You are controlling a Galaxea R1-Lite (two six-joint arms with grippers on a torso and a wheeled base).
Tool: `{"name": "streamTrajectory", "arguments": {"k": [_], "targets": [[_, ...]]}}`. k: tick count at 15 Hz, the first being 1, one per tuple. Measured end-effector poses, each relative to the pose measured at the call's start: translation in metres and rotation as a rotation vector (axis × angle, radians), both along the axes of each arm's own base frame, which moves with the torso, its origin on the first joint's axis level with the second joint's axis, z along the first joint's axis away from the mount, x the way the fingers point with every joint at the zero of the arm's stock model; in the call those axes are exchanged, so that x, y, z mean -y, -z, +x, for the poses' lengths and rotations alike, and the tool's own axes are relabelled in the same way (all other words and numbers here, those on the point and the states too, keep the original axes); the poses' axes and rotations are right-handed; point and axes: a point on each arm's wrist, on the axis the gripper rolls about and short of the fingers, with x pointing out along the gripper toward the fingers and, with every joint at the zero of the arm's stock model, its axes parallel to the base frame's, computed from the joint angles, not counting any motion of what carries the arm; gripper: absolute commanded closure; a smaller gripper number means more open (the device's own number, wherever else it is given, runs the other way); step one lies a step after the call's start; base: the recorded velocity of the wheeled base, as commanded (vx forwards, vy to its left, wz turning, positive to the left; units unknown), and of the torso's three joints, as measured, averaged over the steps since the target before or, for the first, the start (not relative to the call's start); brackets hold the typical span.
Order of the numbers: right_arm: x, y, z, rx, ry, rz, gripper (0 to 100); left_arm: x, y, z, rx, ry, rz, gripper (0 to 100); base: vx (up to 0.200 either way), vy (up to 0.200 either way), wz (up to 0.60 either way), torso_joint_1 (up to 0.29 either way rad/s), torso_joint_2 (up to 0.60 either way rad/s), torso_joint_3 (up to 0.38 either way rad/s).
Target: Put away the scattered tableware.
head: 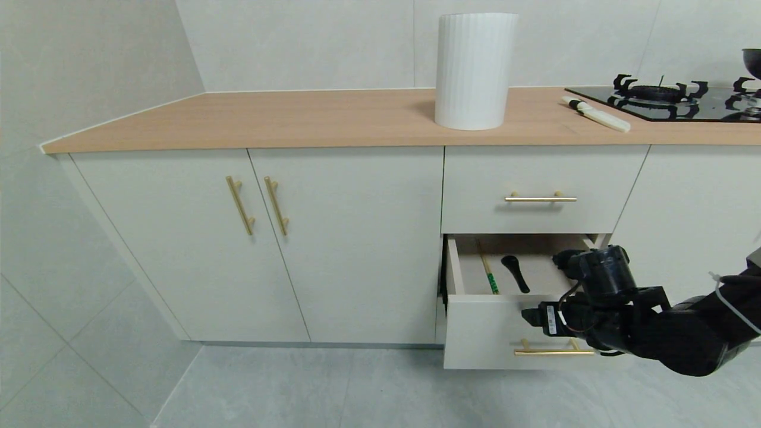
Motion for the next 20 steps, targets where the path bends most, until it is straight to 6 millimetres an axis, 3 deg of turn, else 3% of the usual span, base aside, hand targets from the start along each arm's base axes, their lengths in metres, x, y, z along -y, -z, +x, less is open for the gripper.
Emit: {"name": "streamTrajectory", "arguments": {"k": [13,20], "targets": [[0.007,0.009,0.080,0.140,0.046,-0.004,0,0.000,0.000,0.000,0.000,0.000,0.000,0,0.000,0.000,0.00,0.000,0.00,0.000],[0.011,0.017,0.109,0.246,0.063,-0.001,0,0.000,0.000,0.000,0.000,0.000,0.000,0,0.000,0.000,0.00,0.000,0.00,0.000]]}}
